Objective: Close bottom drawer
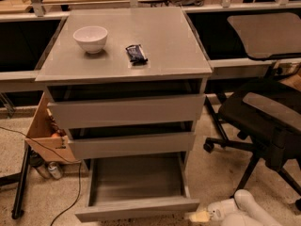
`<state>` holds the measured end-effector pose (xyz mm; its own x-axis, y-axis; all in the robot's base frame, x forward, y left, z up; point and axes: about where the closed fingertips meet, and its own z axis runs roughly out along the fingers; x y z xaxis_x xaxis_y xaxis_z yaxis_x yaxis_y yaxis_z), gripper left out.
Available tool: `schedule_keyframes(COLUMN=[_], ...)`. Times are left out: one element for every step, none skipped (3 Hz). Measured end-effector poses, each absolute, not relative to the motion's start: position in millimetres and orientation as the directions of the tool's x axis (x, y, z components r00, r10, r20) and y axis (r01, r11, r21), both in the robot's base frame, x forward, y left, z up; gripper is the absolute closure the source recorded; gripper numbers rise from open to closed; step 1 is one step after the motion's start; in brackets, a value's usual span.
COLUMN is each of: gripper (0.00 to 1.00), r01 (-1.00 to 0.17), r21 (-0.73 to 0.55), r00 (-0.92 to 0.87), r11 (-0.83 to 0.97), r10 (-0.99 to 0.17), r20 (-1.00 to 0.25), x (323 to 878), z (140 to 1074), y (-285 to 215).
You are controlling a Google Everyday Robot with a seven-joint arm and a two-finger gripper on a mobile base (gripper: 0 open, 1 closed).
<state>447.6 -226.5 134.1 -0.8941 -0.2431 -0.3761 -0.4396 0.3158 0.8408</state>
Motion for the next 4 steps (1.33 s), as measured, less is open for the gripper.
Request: schedule_keyframes(gripper=[1.00, 1.00, 1.00, 1.00], r01=[-0.449, -0.459, -0.459, -0.468], r21=[0.822, 0.798, 0.778, 0.766], r00=[-0.893, -0.879, -0.860, -0.828], r11=[0.351, 0.390, 0.428, 0.441], r10=[-0.144, -0.071, 0.004, 0.083], r20=[-0.426, -0.471, -0.510, -0.554], x=[476.5, 493.4, 502.6, 511.8], z=[130.5, 127.6, 126.0, 126.8], y=[-223.5, -218.5, -211.3, -198.8])
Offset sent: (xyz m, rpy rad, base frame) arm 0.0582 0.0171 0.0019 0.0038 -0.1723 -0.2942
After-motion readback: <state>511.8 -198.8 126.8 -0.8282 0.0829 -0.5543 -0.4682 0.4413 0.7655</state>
